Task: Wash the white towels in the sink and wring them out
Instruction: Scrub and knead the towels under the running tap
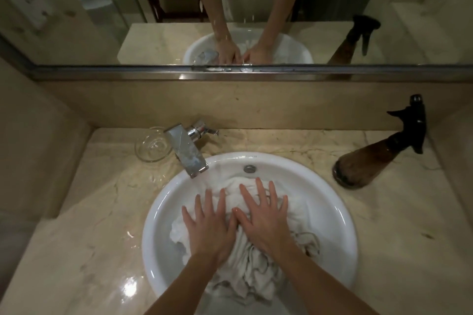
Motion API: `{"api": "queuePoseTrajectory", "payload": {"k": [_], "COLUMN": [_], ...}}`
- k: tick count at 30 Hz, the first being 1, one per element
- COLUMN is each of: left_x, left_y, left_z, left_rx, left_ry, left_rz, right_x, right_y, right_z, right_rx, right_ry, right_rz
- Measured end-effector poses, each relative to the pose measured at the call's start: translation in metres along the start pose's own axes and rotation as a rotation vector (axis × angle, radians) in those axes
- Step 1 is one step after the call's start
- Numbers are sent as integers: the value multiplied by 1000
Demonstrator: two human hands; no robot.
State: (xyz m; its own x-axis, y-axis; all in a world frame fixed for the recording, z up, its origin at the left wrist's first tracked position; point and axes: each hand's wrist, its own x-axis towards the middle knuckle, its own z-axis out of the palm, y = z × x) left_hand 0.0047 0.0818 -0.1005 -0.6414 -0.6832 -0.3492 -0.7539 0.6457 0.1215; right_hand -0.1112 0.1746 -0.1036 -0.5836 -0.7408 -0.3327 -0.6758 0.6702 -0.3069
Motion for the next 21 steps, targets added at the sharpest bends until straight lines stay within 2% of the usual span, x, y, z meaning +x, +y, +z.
{"api": "queuePoseTrajectory", "payload": {"k": [12, 21], "left_x": [57, 62], "left_y": [2, 0], "left_z": [6, -10], "left_rx": [94, -151], "left_ry": [-11, 35], "left_rz": [0, -6], "right_x": [41, 48], "right_y": [-3, -5], "right_z": [12, 16], "right_rx": [-56, -93], "right_ry": [46, 21], "right_rz": [106, 92]}}
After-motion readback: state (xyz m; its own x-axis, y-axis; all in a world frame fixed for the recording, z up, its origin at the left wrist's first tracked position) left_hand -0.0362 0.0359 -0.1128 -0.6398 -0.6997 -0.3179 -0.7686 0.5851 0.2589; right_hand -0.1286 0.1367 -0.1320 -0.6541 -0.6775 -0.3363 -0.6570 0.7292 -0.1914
